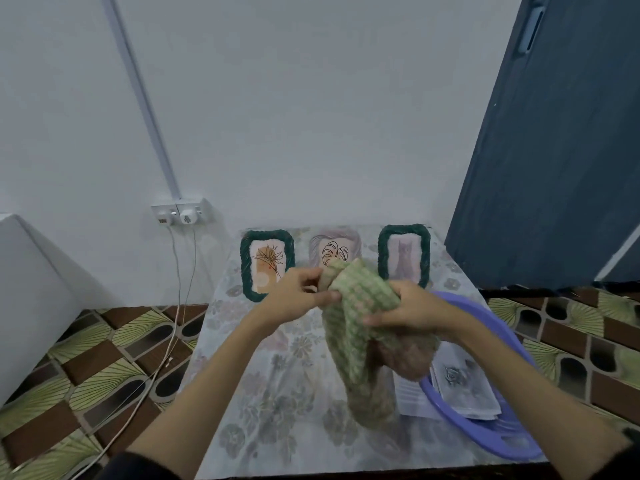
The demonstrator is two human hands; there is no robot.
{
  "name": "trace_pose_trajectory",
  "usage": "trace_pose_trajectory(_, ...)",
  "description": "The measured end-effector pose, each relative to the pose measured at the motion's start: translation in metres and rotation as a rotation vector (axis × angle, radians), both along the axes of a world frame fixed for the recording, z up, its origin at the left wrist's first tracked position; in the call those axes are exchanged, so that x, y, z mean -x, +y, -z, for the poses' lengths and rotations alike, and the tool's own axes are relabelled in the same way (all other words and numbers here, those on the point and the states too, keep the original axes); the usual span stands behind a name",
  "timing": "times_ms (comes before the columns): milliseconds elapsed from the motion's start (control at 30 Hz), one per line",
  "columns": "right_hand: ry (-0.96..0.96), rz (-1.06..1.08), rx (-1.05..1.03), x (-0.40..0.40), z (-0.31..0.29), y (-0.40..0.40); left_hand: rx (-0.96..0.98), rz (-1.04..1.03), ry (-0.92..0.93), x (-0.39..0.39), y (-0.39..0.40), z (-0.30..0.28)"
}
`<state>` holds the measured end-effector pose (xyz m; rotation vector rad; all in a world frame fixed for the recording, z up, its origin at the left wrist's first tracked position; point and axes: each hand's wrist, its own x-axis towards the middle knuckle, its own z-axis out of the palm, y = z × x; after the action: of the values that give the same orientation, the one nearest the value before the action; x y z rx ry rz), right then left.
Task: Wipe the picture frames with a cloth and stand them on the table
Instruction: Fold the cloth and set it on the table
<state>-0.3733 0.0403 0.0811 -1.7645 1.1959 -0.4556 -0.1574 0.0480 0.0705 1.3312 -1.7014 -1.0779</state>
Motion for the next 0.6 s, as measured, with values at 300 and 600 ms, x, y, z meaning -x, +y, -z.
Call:
trace_pose_trajectory(300, 0.064, 0.307, 0.388, -0.004, 0.020, -0.071, 0.167, -0.221, -0.027, -0.028, -0.075, 0.014)
trace_pose_trajectory(600, 0.465, -0.021, 0.629, -0.002, 0.083, -0.036, 0.227, -0.200, -0.207, -0.062, -0.041, 0.106)
